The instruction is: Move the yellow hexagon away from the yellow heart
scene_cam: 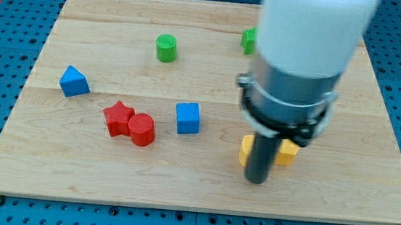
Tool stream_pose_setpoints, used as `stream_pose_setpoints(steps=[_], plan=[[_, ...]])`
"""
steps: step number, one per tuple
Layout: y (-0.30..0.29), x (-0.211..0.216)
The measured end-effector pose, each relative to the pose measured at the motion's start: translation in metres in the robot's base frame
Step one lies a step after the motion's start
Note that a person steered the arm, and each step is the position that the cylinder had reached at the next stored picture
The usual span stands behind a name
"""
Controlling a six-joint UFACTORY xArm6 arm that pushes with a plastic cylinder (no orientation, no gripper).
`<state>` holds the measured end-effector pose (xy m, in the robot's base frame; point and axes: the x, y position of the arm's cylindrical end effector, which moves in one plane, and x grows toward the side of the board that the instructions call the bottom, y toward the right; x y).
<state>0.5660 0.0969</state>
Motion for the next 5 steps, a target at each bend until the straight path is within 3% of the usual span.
stream_pose_setpoints(steps=[1, 5], plan=[[0.042, -0.007], [-0.015, -0.051]])
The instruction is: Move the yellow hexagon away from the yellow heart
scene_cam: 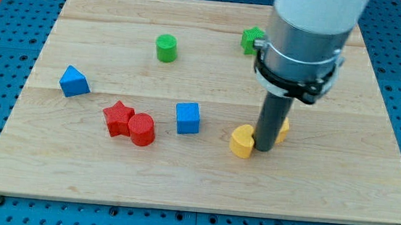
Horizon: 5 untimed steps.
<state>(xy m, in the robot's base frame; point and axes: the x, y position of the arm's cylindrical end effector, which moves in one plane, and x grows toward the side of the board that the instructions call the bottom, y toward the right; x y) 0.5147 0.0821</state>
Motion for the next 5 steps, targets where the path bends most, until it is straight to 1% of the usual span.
stream_pose_setpoints(steps=[1, 2, 3, 4, 5], plan=[[-0.035, -0.007], [-0.005, -0.025], [0.048, -0.028], [0.062, -0.015], [0.045, 0.015]])
